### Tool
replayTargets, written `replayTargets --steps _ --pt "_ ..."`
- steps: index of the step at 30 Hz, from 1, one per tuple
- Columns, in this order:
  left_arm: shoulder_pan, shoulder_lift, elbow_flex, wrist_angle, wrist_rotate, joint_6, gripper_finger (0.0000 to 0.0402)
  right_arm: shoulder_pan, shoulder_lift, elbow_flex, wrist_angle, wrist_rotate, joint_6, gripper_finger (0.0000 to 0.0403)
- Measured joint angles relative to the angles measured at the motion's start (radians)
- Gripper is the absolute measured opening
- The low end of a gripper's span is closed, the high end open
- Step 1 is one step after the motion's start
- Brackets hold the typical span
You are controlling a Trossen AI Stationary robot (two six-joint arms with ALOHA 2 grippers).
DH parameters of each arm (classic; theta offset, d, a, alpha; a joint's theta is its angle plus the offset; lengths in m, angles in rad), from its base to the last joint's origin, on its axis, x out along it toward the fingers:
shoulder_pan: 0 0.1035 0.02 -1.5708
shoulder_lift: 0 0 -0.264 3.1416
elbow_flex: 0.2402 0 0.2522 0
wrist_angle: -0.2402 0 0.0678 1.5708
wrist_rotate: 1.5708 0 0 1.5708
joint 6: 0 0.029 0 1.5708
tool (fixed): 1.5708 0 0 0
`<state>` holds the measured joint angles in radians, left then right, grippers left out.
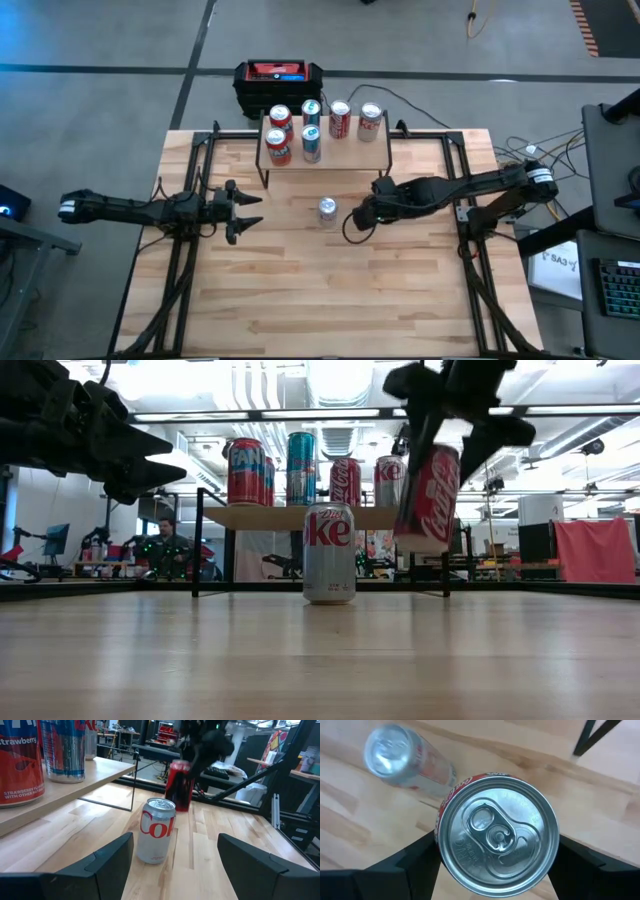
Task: Place canned beverage on shelf
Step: Put the red and white soda can on the shelf aligned with the other red and white soda can
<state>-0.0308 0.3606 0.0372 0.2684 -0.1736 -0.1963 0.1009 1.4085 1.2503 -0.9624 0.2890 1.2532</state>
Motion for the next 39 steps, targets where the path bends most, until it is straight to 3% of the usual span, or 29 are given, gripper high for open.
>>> replayTargets --steps 15,29,39 --pt "0.0 0.0 0.0 0.0 0.0 0.0 0.0275 -0.057 0.02 0.401 -0.363 0.161 -0.269 0.0287" --pt "0.0 0.002 0.0 0.0 0.0 0.0 0.0275 -0.291 0.22 0.63 -0.39 0.066 -0.533 0.0294" --pt "0.0 0.004 0.0 0.0 0.0 0.0 0.0275 -0.361 0.403 0.85 -0.395 0.017 -0.621 0.0296"
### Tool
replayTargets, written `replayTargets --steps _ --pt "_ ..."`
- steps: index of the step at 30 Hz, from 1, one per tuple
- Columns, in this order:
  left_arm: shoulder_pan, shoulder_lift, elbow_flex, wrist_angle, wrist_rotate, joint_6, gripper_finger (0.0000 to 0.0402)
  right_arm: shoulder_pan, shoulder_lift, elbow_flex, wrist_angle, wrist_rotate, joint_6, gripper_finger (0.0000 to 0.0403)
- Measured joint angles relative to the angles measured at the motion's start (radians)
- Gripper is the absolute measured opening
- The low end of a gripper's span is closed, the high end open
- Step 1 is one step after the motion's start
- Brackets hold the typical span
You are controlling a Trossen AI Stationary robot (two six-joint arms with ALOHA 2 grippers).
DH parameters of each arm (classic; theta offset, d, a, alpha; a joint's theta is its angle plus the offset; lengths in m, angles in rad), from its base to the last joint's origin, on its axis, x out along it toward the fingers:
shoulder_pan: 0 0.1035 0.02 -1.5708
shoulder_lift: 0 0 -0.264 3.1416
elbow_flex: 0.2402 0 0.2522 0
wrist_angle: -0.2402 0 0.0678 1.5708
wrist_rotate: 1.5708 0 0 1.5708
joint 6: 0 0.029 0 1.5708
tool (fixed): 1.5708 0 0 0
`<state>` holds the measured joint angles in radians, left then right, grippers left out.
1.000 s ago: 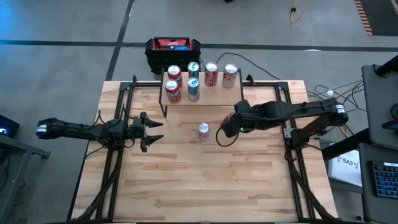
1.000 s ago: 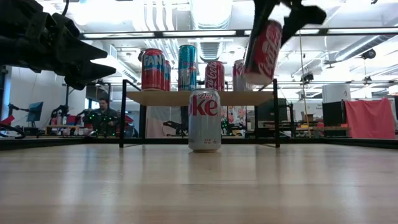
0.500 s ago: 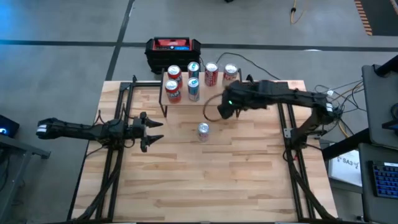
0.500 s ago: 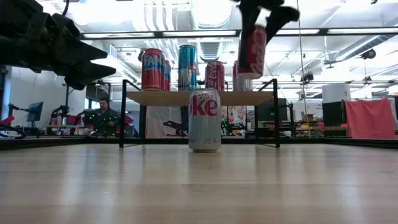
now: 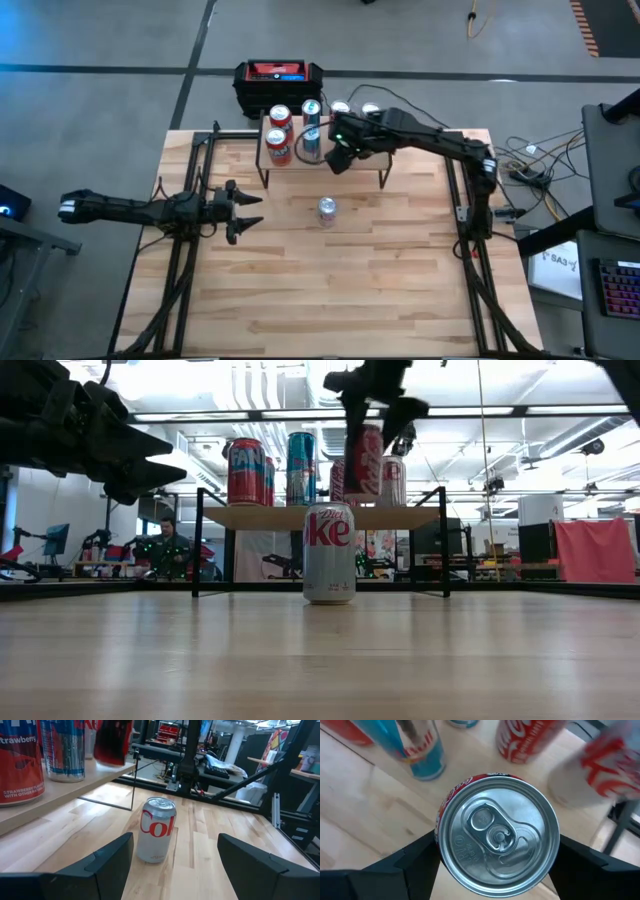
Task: Place canned beverage on shelf
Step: Put the red and white soda can on the shelf aligned with the other red and white soda can
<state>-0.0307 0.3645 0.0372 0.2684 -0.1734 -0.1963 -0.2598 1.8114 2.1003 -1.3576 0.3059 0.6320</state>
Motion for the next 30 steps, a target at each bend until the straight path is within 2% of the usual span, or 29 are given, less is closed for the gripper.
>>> replayTargets --steps 12,24,30 --pt "0.0 0.0 0.0 0.0 0.0 0.0 0.0275 -0.054 0.176 0.253 -0.109 -0.029 -0.031 0.0296" --pt "0.0 0.005 0.0 -0.002 0.0 0.0 0.0275 -0.075 0.179 0.251 -0.109 -0.053 -0.033 0.0298" --pt "0.0 0.005 0.0 0.0 0.0 0.0 0.0275 -0.075 0.18 0.251 -0.101 -0.054 -0.067 0.032"
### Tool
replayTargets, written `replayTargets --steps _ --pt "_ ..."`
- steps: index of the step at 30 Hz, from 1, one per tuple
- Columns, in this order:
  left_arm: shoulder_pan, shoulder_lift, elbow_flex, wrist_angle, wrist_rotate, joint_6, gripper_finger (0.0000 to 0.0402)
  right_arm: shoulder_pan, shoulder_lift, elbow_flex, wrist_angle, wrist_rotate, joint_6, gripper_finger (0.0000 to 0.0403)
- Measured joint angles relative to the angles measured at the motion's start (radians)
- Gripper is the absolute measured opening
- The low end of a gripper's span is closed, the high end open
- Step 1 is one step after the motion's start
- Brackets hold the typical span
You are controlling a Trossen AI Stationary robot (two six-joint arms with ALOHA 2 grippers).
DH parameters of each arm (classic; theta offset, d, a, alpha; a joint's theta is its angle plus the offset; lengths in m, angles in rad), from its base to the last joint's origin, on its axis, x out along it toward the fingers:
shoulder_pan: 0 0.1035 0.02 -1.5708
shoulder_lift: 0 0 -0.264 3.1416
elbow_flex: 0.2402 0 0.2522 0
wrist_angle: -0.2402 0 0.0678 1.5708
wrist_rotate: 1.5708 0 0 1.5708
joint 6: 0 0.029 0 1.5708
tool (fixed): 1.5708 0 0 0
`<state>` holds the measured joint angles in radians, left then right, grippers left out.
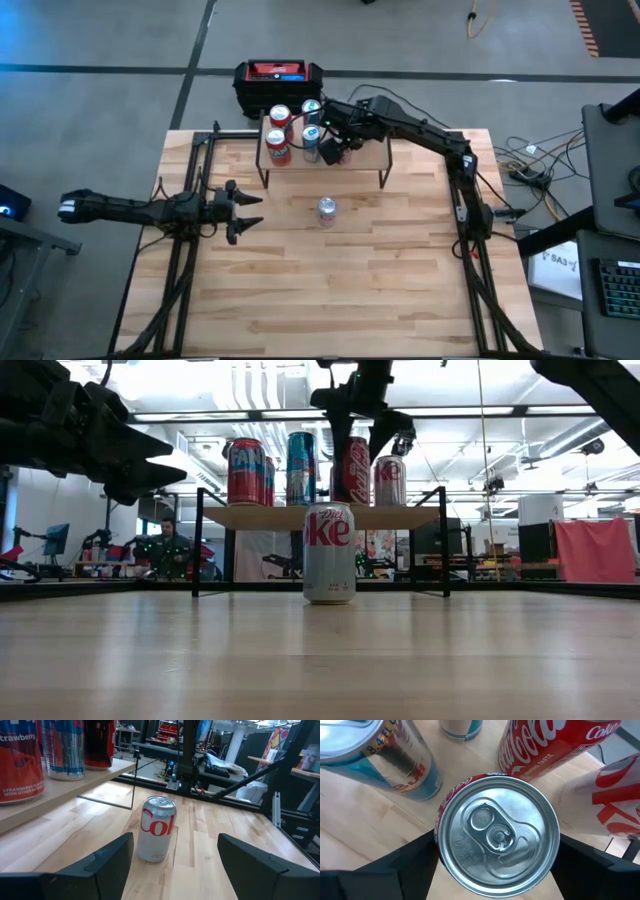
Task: Place canned beverage on shelf
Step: Put the red and white soda can on the shelf aligned with the other red and white soda can
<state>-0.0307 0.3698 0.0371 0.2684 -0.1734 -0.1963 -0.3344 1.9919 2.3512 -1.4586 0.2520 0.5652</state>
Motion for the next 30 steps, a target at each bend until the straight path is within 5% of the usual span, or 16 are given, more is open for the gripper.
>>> replayTargets --steps 10,15,23,30 --pt "0.0 0.0 0.0 0.0 0.0 0.0 0.0275 0.0 0.013 0.0 0.007 0.003 -0.002 0.0353" --pt "0.0 0.0 0.0 0.0 0.0 0.0 0.0275 0.0 0.013 0.0 0.007 -0.013 -0.141 0.0366" --pt "0.0 0.0 0.0 0.0 0.0 0.0 0.0275 0.0 0.012 0.0 0.009 -0.025 -0.255 0.0368" --pt "0.0 0.0 0.0 0.0 0.0 0.0 0.0275 0.0 0.011 0.0 0.013 -0.036 -0.195 0.0358"
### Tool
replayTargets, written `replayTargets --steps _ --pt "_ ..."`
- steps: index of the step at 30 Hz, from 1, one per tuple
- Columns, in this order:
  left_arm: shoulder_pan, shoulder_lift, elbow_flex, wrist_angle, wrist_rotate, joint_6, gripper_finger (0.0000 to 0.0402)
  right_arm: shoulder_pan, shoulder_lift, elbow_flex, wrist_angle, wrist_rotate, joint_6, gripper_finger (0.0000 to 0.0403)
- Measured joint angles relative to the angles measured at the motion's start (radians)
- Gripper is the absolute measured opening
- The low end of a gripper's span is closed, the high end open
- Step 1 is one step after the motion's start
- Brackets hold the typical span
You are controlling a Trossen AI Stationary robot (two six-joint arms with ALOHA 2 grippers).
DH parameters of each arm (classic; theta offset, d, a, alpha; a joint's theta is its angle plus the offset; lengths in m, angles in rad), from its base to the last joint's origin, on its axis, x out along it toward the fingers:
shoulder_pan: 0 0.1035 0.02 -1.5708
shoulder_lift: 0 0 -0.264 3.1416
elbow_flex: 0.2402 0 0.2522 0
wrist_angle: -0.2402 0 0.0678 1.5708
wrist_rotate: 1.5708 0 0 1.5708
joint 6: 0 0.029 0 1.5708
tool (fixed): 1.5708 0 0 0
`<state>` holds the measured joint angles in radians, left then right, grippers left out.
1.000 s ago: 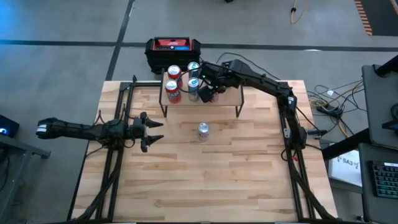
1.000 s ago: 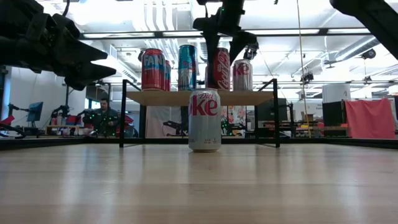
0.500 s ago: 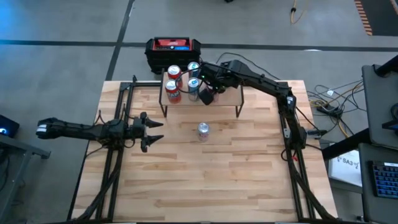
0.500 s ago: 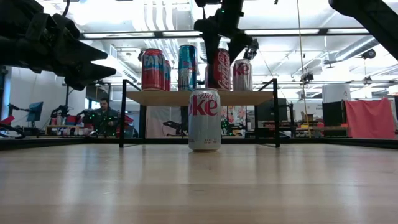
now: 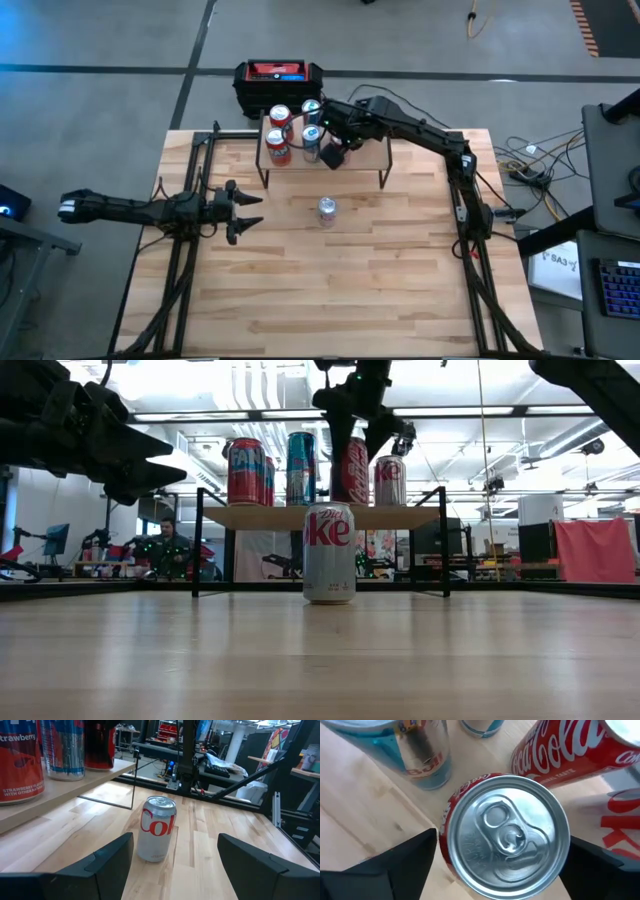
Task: Place canned beverage on shelf
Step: Put the red and white soda can on the shelf aligned with the other red and white soda can
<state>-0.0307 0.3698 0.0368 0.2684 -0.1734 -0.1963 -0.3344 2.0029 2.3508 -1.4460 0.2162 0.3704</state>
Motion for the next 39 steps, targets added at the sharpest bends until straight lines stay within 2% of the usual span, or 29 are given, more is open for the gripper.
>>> replayTargets --steps 7,20,34,39 --pt "0.0 0.0 0.0 0.0 0.0 0.0 0.0275 0.0 0.0 0.0 0.022 -0.015 0.052 0.0288" --pt "0.0 0.0 0.0 0.0 0.0 0.0 0.0275 0.0 -0.001 -0.002 -0.002 0.066 0.32 0.0296" --pt "0.0 0.0 0.0 0.0 0.0 0.0 0.0275 0.003 -0.001 -0.002 0.015 0.07 0.349 0.0302" --pt "0.0 0.0 0.0 0.0 0.0 0.0 0.0275 0.004 -0.001 -0.002 0.015 0.069 0.38 0.0329"
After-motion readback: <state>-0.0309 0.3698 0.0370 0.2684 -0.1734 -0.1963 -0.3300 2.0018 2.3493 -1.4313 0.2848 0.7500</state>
